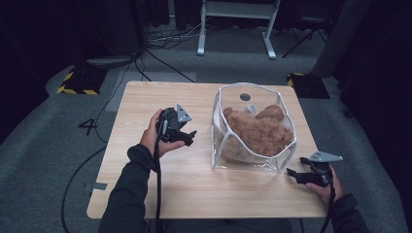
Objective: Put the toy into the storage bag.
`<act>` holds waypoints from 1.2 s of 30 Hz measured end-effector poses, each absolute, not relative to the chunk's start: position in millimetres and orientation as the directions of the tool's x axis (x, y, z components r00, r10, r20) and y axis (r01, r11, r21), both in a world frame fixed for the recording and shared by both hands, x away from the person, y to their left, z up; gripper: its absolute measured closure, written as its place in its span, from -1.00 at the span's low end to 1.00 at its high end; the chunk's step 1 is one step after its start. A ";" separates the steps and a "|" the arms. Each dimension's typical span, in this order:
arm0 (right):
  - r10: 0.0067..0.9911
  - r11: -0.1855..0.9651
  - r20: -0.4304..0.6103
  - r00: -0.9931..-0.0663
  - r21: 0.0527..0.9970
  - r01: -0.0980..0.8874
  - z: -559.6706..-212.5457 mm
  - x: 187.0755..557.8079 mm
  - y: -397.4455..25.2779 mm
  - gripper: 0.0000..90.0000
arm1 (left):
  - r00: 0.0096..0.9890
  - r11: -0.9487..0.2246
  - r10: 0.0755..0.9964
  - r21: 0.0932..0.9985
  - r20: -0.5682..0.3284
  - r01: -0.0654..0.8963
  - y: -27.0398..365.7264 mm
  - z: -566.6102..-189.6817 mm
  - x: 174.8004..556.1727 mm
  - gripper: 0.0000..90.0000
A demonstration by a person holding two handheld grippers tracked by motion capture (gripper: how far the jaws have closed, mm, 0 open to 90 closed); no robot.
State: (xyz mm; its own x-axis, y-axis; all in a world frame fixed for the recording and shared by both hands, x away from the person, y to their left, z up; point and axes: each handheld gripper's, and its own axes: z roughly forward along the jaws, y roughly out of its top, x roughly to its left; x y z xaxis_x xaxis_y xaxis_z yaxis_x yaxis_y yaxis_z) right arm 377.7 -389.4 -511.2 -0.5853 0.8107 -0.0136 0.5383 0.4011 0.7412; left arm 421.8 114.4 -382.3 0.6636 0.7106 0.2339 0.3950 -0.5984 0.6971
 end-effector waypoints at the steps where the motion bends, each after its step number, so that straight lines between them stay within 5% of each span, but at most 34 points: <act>1: 0.811 0.401 -0.014 -0.585 0.741 0.538 -511.2 377.7 -389.4 -0.60 | 0.658 -0.600 0.714 0.695 0.241 0.397 116.2 -383.8 421.5 -0.62; 36: 0.811 0.401 -0.014 -0.585 0.741 0.538 -511.2 377.7 -389.4 -0.60 | 0.628 -0.583 0.752 0.648 0.201 0.490 161.0 -425.5 404.8 -0.62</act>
